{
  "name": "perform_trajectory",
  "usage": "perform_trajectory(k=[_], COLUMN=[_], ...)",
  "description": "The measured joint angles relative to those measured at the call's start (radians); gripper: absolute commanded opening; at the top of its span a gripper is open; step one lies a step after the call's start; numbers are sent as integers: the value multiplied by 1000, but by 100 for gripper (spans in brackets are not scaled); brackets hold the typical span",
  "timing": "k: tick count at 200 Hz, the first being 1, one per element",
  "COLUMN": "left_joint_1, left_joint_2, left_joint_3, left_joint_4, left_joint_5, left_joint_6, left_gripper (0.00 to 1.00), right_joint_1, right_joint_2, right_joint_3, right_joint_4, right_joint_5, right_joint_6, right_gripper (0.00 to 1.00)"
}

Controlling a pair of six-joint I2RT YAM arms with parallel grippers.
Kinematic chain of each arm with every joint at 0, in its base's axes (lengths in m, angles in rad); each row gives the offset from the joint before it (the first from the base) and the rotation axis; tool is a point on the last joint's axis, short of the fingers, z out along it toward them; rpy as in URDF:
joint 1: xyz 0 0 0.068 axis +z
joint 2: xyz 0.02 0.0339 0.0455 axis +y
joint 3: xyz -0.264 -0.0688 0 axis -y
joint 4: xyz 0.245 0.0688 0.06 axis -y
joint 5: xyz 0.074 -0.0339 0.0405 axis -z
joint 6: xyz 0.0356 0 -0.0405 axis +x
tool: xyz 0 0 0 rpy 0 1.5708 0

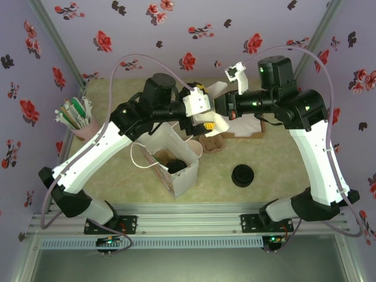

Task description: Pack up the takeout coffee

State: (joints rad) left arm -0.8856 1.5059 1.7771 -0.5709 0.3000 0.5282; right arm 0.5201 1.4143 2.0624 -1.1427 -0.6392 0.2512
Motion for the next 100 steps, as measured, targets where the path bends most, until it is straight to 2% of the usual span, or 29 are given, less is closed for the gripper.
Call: perform_trajectory(k=[71, 100], left_joint_1=[0, 0], left_joint_2=[-28, -45], left_joint_3=[-14, -34], left_joint_4=[6, 22], left_joint_5=[19, 19], left_joint_6=[-58, -77], left_gripper=[41, 15], right_joint_1=[0, 0], right_joint_2=[-1, -1], right_joint_3=[0, 0], right_joint_4=[20, 23], right_joint_5=[-8, -8], right_joint_6=[19, 22], right_gripper=[0, 0])
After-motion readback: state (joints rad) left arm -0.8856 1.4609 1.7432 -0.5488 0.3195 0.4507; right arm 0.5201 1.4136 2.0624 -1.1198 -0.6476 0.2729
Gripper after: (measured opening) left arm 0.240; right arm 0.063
